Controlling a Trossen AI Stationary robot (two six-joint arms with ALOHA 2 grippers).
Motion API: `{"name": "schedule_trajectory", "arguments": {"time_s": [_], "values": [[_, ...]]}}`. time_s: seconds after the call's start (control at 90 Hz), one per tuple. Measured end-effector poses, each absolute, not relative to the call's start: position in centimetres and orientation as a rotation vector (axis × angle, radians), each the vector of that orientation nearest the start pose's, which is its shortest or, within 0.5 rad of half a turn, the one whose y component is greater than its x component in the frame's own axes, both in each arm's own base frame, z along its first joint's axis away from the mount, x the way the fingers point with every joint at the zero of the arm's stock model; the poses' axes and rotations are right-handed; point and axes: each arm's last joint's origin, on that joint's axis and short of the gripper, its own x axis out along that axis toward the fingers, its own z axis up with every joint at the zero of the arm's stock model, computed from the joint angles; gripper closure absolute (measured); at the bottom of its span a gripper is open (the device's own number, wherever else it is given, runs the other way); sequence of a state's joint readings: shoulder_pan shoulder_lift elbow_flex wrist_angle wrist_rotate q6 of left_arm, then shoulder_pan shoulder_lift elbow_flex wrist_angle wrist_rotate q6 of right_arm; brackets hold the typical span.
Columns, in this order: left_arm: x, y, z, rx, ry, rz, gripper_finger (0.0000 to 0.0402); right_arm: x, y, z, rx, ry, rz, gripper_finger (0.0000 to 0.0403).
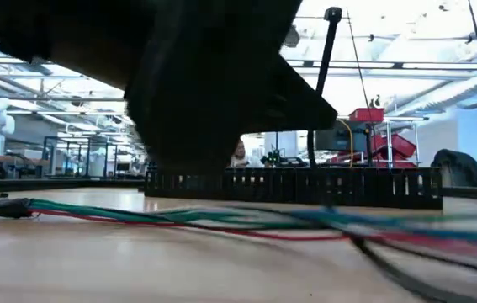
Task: Ziptie cables
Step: Wrap the cable wires with the black zip tie
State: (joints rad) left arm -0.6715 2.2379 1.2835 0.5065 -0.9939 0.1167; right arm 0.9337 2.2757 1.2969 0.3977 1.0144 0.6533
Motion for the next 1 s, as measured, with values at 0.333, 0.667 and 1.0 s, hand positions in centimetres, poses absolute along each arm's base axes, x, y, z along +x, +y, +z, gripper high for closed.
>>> {"name": "schedule_trajectory", "arguments": {"time_s": [0.333, 0.667, 1.0], "values": [[36.4, -26.3, 11.0, 0.609, 0.346, 0.289, 0.0402, 26.5, 30.1, 7.3, 0.542, 0.078, -0.091, 0.0403], [36.4, -26.4, 11.0, 0.737, 0.364, 0.264, 0.0402, 27.1, 27.7, 7.2, 0.616, 0.05, 0.032, 0.0403], [36.4, -26.4, 11.0, 0.739, 0.364, 0.262, 0.0401, 27.4, 27.6, 7.3, 0.606, 0.055, 0.045, 0.0403]]}}
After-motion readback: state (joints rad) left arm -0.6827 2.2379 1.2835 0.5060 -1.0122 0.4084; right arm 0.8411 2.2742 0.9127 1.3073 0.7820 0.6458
